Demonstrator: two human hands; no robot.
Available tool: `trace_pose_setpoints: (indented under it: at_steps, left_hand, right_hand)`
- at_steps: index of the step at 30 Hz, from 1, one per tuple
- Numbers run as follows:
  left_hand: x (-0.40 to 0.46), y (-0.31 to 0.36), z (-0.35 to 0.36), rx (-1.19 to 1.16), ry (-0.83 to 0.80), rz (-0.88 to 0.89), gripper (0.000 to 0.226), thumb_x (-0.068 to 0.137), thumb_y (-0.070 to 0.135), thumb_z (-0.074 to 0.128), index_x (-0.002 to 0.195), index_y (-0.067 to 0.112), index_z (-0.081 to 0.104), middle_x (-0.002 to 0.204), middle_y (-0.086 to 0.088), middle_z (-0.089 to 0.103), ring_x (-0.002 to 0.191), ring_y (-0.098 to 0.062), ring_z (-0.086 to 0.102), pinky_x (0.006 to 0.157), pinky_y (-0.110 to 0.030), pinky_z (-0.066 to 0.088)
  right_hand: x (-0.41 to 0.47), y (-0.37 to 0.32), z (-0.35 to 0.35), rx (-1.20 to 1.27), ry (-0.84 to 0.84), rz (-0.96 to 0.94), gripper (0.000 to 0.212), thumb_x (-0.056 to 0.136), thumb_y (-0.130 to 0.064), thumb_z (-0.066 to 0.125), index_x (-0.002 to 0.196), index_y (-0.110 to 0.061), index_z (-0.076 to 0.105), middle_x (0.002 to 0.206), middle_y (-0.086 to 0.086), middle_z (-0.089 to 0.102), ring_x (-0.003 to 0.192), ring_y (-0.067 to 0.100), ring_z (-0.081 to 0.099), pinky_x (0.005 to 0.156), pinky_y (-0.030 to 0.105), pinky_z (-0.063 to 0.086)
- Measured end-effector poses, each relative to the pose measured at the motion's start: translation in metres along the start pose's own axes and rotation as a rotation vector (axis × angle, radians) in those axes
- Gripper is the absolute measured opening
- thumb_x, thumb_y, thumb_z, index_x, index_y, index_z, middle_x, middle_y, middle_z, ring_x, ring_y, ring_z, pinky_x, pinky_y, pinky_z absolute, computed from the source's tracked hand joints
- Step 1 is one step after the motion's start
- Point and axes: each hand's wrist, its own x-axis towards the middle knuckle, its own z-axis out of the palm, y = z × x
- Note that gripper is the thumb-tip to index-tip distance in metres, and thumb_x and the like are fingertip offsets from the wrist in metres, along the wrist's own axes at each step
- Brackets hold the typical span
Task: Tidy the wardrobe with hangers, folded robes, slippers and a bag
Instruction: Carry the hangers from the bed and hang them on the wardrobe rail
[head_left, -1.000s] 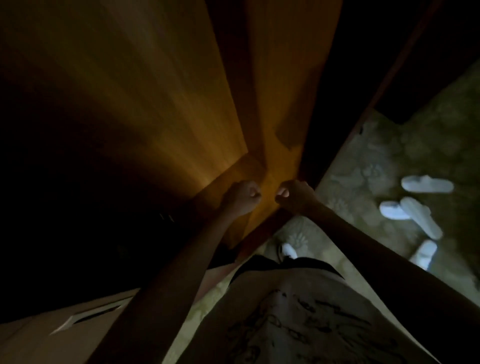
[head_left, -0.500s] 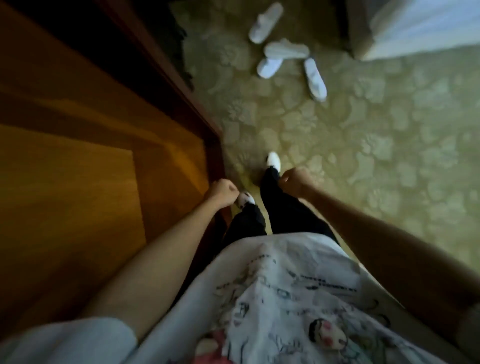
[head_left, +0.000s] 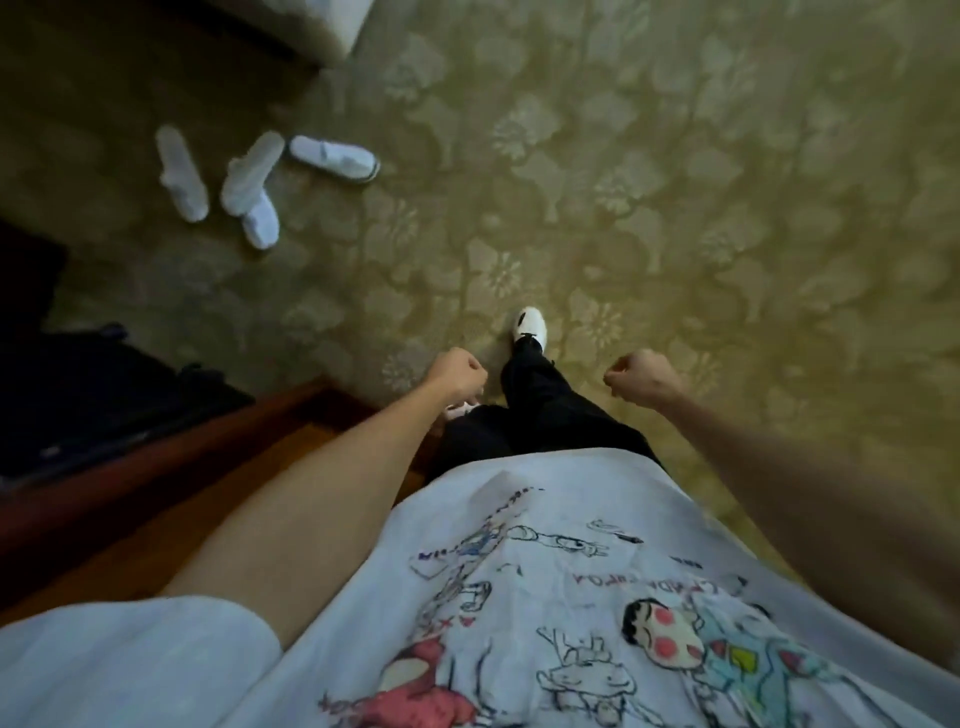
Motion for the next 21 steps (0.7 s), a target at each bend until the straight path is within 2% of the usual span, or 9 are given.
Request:
trace_pose_setpoints:
  at_steps: [3, 5, 7, 9, 11, 15, 21]
  left_hand:
    - [0.013, 0.067, -0.019, 0.09, 0.003, 0.064, 0.023, 0.098, 0.015, 0.052, 0.097, 0.005, 0.072, 0.09, -0.011, 0.077, 0.071, -0.021, 0.071, 0.064, -0.03, 0.057]
    - [0.019, 0.107, -0.033, 0.11, 0.015, 0.089, 0.022, 0.099, 0.015, 0.05, 0.101, 0.006, 0.07, 0.092, -0.011, 0.076, 0.065, -0.017, 0.067, 0.061, -0.028, 0.055]
    - [0.027, 0.137, -0.053, 0.11, 0.034, 0.108, 0.022, 0.1, 0.015, 0.049, 0.104, 0.007, 0.069, 0.091, -0.01, 0.075, 0.063, -0.015, 0.066, 0.059, -0.027, 0.053]
    - [0.034, 0.157, -0.075, 0.101, 0.035, 0.114, 0.022, 0.102, 0.016, 0.05, 0.103, 0.007, 0.07, 0.09, -0.008, 0.074, 0.067, -0.015, 0.068, 0.065, -0.03, 0.057]
    - [0.04, 0.164, -0.096, 0.099, 0.059, 0.124, 0.021, 0.102, 0.017, 0.051, 0.101, 0.008, 0.071, 0.089, -0.008, 0.074, 0.069, -0.017, 0.069, 0.067, -0.032, 0.058]
    - [0.061, 0.159, -0.144, 0.006, 0.131, 0.031, 0.018, 0.101, 0.015, 0.053, 0.098, 0.009, 0.069, 0.087, -0.008, 0.072, 0.068, -0.015, 0.067, 0.056, -0.024, 0.053]
    - [0.111, 0.152, -0.216, -0.009, 0.071, -0.144, 0.021, 0.101, 0.015, 0.052, 0.101, 0.004, 0.07, 0.082, -0.007, 0.072, 0.067, -0.019, 0.068, 0.057, -0.028, 0.056]
  right_hand:
    - [0.012, 0.028, -0.022, 0.091, 0.03, 0.049, 0.028, 0.09, -0.02, 0.06, 0.081, 0.003, 0.073, 0.071, 0.011, 0.071, 0.063, 0.022, 0.063, 0.063, 0.031, 0.052]
    - [0.022, 0.032, -0.039, 0.134, 0.022, 0.077, 0.028, 0.091, -0.02, 0.061, 0.082, 0.004, 0.073, 0.067, 0.009, 0.068, 0.061, 0.021, 0.061, 0.063, 0.032, 0.052]
    - [0.035, 0.025, -0.059, 0.174, 0.02, 0.08, 0.028, 0.09, -0.021, 0.062, 0.083, 0.005, 0.073, 0.077, 0.017, 0.073, 0.065, 0.023, 0.063, 0.068, 0.04, 0.059]
    - [0.052, 0.005, -0.083, 0.2, 0.033, 0.05, 0.028, 0.089, -0.02, 0.062, 0.086, 0.006, 0.072, 0.086, 0.021, 0.074, 0.066, 0.023, 0.064, 0.076, 0.046, 0.06]
    - [0.068, -0.028, -0.11, 0.203, 0.061, -0.007, 0.026, 0.089, -0.019, 0.061, 0.088, 0.004, 0.073, 0.086, 0.018, 0.075, 0.067, 0.021, 0.065, 0.077, 0.046, 0.06]
    - [0.103, -0.12, -0.177, 0.192, 0.079, -0.169, 0.021, 0.091, -0.022, 0.062, 0.091, -0.005, 0.074, 0.085, 0.009, 0.074, 0.079, 0.021, 0.072, 0.076, 0.038, 0.062]
    - [0.159, -0.254, -0.285, 0.101, 0.079, -0.368, 0.02, 0.091, -0.025, 0.06, 0.095, -0.011, 0.074, 0.091, 0.005, 0.073, 0.083, 0.02, 0.069, 0.071, 0.033, 0.058]
